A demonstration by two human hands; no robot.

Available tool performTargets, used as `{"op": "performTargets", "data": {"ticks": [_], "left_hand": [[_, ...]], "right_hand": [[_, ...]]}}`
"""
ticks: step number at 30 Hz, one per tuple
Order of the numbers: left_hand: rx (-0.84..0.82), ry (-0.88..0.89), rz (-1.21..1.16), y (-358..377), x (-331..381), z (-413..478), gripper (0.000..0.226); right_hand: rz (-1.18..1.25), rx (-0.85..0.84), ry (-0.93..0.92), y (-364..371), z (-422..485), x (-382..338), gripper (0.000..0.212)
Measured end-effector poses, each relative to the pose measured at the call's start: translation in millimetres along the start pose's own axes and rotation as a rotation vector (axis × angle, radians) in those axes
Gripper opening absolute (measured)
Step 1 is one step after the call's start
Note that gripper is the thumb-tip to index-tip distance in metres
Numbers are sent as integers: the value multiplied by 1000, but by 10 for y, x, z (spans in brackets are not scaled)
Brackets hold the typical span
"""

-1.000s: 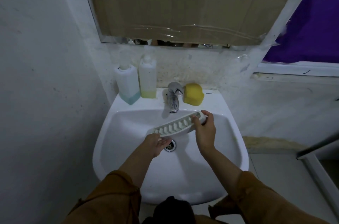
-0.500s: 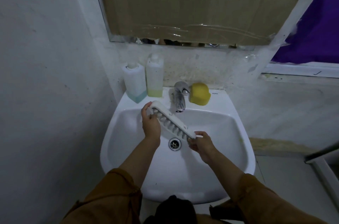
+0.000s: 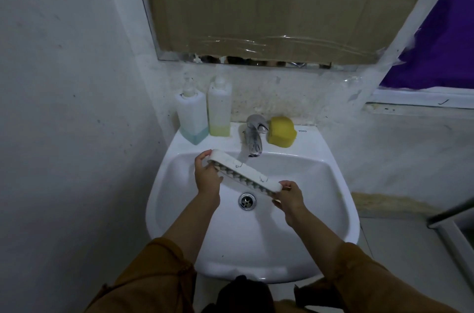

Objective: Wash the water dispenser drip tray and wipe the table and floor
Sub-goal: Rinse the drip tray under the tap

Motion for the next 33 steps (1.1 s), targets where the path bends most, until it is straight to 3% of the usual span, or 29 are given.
{"op": "performTargets", "data": {"ticks": [6, 14, 17, 21, 23, 27, 33], "left_hand": [[17, -114, -93, -152, -69, -28, 35], [0, -238, -155, -310, -297, -46, 34], [-6, -273, -152, -319, -389, -77, 36], [-5, -317, -175, -253, -493, -200, 38], [-15, -323, -196, -182, -510, -283, 39], [-36, -308, -209, 10, -497, -481, 38], [-95, -316, -193, 455, -653, -1004, 39]], "right_hand": [[112, -35, 55, 61, -130, -37, 37], [202, 73, 101, 14, -292, 73, 22], [359, 94, 104, 3, -395, 149, 11], [678, 32, 48, -12, -531, 149, 10], [808, 23, 11, -74, -590, 116, 22], [844, -19, -34, -212, -766, 1, 7], [907, -38, -122, -777, -1141, -43, 12]]}}
Point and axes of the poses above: each hand's wrist, its own z-axis towards the middle knuckle, its own y-axis out of the palm, x = y × z, the point moved 9 cm from there along z, towards the middle knuckle, and after that the axes turned 6 degrees about -x, right-handed, at the moved point
